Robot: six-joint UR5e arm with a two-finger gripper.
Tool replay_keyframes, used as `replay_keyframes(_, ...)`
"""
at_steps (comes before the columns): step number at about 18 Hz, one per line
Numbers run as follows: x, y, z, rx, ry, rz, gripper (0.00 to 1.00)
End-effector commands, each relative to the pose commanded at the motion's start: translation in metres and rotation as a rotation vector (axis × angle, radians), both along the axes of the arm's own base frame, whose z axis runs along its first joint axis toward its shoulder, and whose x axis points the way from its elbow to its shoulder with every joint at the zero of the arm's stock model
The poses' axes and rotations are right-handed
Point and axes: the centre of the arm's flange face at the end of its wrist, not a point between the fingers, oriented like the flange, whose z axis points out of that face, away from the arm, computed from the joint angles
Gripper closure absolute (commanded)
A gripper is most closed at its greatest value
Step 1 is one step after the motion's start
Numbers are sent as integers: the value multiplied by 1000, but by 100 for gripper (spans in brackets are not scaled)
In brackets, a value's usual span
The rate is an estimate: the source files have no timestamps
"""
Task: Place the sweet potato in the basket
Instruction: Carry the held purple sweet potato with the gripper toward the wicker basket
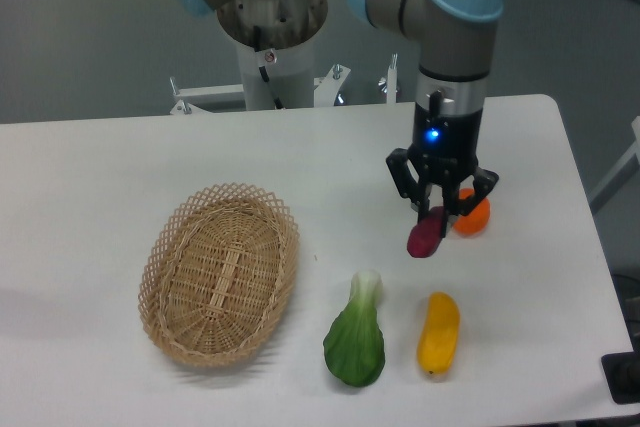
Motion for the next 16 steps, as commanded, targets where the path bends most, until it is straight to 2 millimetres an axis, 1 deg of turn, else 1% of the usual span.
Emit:
replay_keyframes(1,12,0,7,6,6,-3,81)
replay_keyframes(2,22,0,7,9,-2,3,81)
replay_keyframes(3,34,3,8,14,-14,9,81)
replay_keyframes(4,51,9,11,23,-24,10,81)
replay_keyframes(8,106,33,-5,25,-99,51,81)
replay_keyframes(10,130,49,-12,15,-141,116,79)
replay_keyframes(11,143,57,-17,0,-150,141,79)
replay_keyframes(14,180,91,-42,-64,-125,140,79)
replay_keyframes(16,201,111,-67,-111,-99,153,78)
